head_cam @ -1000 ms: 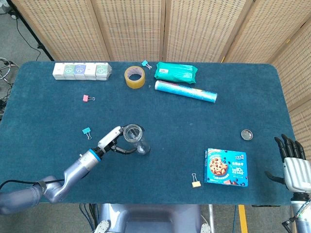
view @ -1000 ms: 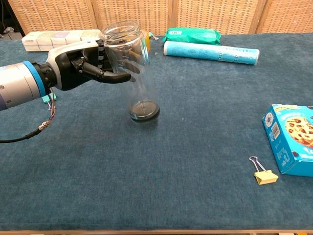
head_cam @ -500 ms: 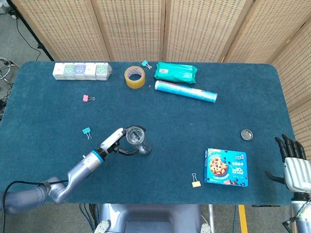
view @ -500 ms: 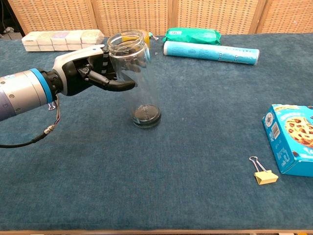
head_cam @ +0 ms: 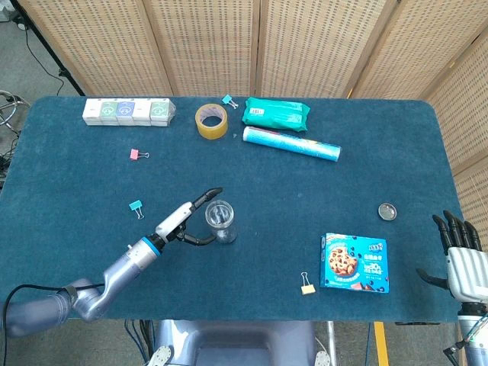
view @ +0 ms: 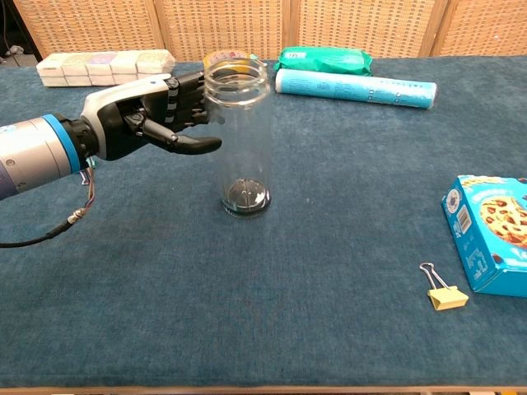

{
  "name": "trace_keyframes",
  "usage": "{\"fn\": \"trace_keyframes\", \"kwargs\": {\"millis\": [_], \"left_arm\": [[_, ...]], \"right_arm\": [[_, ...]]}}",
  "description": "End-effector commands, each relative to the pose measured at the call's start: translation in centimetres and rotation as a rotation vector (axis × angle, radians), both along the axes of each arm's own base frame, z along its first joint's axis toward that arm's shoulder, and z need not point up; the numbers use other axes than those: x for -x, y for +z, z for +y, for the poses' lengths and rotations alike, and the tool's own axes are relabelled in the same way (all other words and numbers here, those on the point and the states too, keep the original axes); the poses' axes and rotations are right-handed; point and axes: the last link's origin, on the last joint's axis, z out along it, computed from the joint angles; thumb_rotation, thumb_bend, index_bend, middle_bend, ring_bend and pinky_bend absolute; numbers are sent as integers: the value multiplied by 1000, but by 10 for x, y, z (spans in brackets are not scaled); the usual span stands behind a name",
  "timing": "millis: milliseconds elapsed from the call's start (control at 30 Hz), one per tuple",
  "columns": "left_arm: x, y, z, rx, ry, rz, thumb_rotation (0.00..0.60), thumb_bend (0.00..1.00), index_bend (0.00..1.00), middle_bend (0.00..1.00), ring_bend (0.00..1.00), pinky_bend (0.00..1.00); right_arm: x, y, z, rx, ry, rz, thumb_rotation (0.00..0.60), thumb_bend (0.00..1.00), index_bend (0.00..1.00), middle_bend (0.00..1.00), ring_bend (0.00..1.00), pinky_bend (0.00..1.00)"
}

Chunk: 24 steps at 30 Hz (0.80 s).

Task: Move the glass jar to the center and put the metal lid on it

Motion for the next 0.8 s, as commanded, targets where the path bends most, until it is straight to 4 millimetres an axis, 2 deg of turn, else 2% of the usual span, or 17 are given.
{"fn": "trace_keyframes", "kwargs": {"millis": [33,233,400,433,600,800], "left_arm": [[3,8,1,-21,6,-11,600,276,0,0,0,0],[30,34,-2,-99,35,18,600,276,0,0,0,0],[63,81,-6,-321,37,163,600,276,0,0,0,0],[73,97,-8,-393,55,216,600,277,0,0,0,0],[105,149,-32,-592,121,430,600,277,0,0,0,0],[130,182,-65,-657,203,599,600,278,0,0,0,0]], "right_arm": [[0,-1,0,-2,1,0,600,0,0,0,0,0],[-2,0,2,0,4,-1,600,0,0,0,0,0],[-2,1,3,1,5,-4,600,0,0,0,0,0],[-2,1,3,-1,5,-1,600,0,0,0,0,0],[-5,-1,1,-7,12,7,600,0,0,0,0,0],[-8,-2,-7,-17,31,3,600,0,0,0,0,0]]}}
